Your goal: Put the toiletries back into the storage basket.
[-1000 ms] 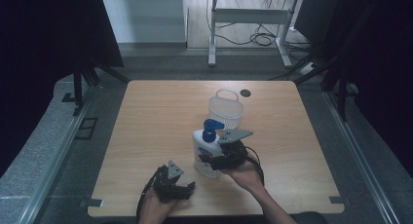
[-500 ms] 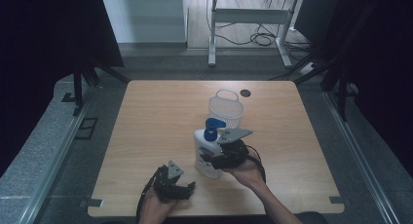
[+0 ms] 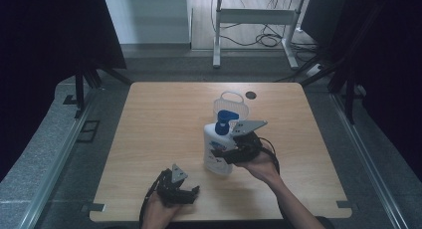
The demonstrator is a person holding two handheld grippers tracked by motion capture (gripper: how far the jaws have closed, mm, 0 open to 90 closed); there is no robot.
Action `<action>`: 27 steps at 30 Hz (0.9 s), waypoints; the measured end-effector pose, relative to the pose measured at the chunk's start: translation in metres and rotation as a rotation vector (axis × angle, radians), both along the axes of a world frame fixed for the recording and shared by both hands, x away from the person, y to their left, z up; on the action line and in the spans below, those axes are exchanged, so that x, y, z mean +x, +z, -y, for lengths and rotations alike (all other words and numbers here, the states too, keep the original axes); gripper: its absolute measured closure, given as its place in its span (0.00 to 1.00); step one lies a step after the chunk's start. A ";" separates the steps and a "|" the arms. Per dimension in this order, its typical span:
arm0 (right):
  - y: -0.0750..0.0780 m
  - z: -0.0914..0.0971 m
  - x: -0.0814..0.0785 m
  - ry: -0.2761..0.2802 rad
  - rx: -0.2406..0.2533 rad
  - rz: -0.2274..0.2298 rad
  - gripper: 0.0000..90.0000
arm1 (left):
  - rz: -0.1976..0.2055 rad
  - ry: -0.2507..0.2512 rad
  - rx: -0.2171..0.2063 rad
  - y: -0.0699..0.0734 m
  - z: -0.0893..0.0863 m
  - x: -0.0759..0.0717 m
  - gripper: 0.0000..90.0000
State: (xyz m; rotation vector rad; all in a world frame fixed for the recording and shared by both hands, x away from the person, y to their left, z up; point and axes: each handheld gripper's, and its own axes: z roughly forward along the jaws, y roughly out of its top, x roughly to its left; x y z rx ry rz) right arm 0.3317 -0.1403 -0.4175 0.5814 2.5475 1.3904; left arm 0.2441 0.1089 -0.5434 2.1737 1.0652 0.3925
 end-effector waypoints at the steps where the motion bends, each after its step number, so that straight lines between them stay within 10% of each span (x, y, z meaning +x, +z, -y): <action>1: 0.001 0.001 0.001 0.002 0.002 -0.001 0.42 | 0.000 -0.001 0.000 0.000 0.000 0.000 0.13; 27: 0.040 0.023 0.040 0.058 0.036 0.020 0.42 | -0.001 -0.004 -0.001 0.000 0.000 0.000 0.13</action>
